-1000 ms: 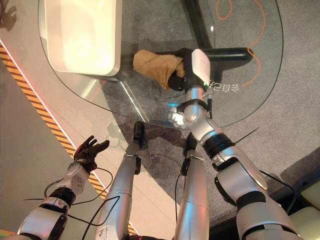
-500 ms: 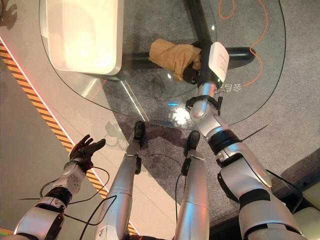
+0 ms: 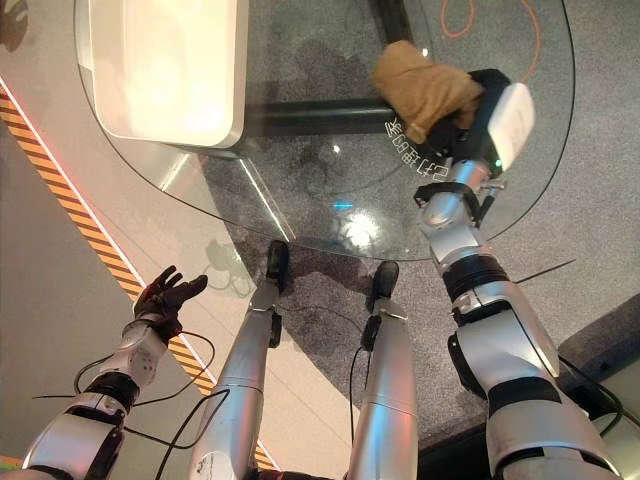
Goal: Wipe the table with a cloth and put it in the basket.
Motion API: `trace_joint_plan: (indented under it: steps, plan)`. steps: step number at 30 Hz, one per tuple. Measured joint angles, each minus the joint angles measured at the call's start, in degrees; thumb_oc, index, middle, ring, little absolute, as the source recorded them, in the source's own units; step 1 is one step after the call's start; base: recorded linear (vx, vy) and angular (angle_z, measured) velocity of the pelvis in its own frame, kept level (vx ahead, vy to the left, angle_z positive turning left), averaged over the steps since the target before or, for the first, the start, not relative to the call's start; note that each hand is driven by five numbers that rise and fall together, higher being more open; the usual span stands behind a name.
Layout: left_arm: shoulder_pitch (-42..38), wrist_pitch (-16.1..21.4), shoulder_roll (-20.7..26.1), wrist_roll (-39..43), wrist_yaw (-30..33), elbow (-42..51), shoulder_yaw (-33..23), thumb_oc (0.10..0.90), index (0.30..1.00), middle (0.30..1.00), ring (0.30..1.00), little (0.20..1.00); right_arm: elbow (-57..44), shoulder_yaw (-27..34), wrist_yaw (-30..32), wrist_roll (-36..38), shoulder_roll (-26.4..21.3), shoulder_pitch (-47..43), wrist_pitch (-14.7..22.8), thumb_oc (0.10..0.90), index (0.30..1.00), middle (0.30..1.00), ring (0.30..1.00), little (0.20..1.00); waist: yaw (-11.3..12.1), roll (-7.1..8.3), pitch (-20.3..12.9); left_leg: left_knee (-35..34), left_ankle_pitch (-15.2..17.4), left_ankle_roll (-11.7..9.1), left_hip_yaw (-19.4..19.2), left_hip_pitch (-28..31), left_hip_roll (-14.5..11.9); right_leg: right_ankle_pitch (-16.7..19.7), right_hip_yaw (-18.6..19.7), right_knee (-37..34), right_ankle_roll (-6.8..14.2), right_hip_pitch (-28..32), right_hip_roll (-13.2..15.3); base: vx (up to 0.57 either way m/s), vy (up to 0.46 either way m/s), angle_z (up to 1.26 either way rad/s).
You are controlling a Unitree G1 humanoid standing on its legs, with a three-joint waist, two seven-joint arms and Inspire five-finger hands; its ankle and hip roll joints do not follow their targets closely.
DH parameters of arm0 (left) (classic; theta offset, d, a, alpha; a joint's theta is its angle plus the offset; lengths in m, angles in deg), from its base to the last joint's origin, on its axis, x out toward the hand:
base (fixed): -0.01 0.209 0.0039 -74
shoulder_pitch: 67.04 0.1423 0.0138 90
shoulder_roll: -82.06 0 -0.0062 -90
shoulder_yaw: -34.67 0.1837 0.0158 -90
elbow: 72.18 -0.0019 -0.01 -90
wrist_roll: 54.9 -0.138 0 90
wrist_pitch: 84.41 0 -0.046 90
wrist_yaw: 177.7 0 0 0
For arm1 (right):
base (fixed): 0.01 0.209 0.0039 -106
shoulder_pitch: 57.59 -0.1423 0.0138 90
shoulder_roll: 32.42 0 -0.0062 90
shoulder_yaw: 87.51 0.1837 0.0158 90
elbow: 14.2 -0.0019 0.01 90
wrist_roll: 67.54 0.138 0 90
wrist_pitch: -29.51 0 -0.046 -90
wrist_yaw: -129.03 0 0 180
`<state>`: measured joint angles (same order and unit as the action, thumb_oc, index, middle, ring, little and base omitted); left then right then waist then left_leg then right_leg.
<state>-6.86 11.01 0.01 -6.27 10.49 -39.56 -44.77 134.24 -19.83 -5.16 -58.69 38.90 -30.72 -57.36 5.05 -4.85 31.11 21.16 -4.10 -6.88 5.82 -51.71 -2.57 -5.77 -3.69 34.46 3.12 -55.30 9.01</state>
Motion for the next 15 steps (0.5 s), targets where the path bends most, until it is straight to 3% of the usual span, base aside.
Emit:
trace_joint_plan:
  steps: [7,15]
  plan:
    - [-1.3,0.0,1.0,0.1,-1.2,-0.1,0.0,0.800,0.900,0.900,0.900,0.900,3.6,3.4,0.0,5.2,-1.3,-0.6,1.2,0.100,0.300,0.300,0.300,0.200,-1.2,0.06,0.0,0.9,0.2,0.3,0.0,-0.8,0.0,0.6,0.0,-0.7,0.4,0.1,-0.1,0.00,0.000,0.00]
    - [-1.8,-0.1,1.9,0.1,-1.5,-0.3,0.0,0.800,0.900,0.900,0.900,0.900,4.0,3.5,0.0,5.4,-1.3,-0.6,1.2,0.100,0.300,0.300,0.300,0.200,-1.7,0.09,0.0,0.9,0.2,0.3,0.0,-0.8,0.0,0.9,0.0,-0.8,0.5,0.1,-0.1,0.00,0.000,0.00]
